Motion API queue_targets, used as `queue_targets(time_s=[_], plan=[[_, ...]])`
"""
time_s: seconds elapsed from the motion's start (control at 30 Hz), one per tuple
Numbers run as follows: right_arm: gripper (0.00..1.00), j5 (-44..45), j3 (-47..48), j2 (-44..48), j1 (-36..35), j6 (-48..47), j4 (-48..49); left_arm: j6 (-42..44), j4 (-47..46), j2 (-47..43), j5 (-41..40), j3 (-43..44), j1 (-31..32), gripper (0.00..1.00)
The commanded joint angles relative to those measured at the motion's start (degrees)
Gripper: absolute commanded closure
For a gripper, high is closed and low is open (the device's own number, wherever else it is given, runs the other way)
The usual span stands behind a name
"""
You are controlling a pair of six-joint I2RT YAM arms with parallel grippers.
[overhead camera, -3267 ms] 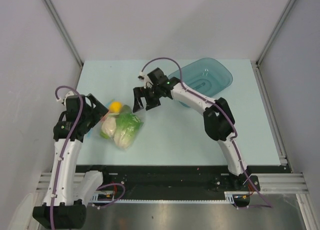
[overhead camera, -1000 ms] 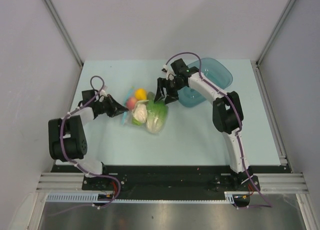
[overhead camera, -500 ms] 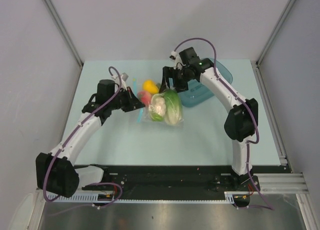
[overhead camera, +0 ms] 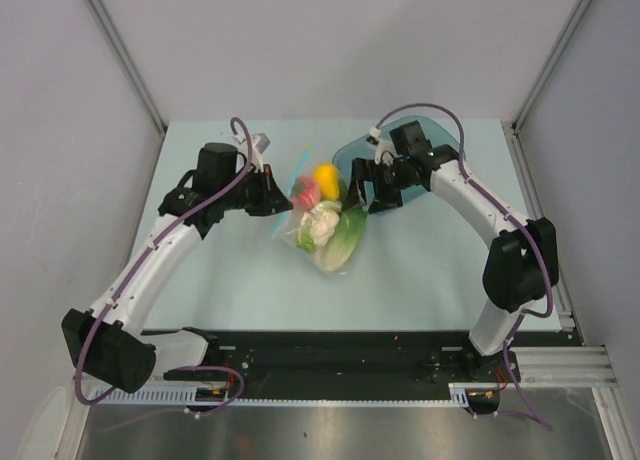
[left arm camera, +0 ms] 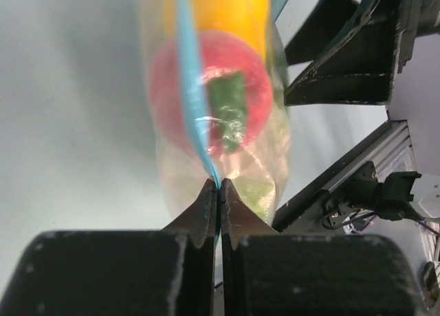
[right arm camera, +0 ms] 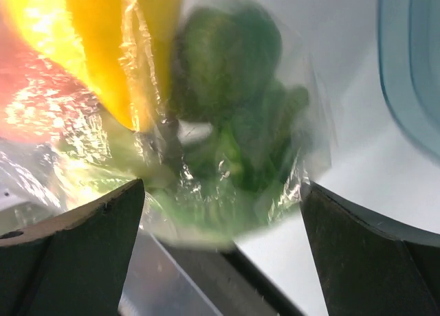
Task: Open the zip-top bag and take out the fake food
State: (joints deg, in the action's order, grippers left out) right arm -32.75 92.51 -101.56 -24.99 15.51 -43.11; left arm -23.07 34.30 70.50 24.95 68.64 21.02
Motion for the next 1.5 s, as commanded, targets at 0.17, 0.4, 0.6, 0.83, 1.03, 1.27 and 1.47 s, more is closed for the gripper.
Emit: queue_targets(time_s=[0.17, 0.4, 0.6, 0.83, 1.03, 1.27, 1.47], plan=[[0.00, 2.77, -9.18, 7.16, 4.43, -6.10, -5.57, 4.44, -1.52, 0.16, 0.45, 0.88, 0.34, 1.00], [0.00, -6.68, -11.56, 10.59, 5.48, -4.62, 9.39, 7.42, -1.79, -0.27, 9.85, 1.67, 0.43, 1.00], [0.00, -7.68, -12.62, 7.61, 2.32, -0.84, 32.37, 7.78, -1.62, -1.85, 13.12, -1.32, 1.48, 1.00], [0.00, 6.96, -9.82, 8.22, -3.28, 15.34, 31.88, -3.36, -5.90, -1.68, 9.33, -3.68, 3.94, 1.00], [0.00, 25.18, -5.77, 6.47, -12.70, 17.72, 25.54, -13.49, -12.24, -3.09, -3.74, -7.99, 11.67, 1.00], [0.19, 32.22, 5.31, -0.75, -16.49, 12.27, 12.01, -15.86, -13.81, -4.49, -10.44, -9.93, 14.49, 1.00], [0.51, 29.79, 1.01, 1.54, -16.40, 4.99, 16.12, -14.90, -16.19, -6.69, -9.13, -11.42, 14.93, 0.87]])
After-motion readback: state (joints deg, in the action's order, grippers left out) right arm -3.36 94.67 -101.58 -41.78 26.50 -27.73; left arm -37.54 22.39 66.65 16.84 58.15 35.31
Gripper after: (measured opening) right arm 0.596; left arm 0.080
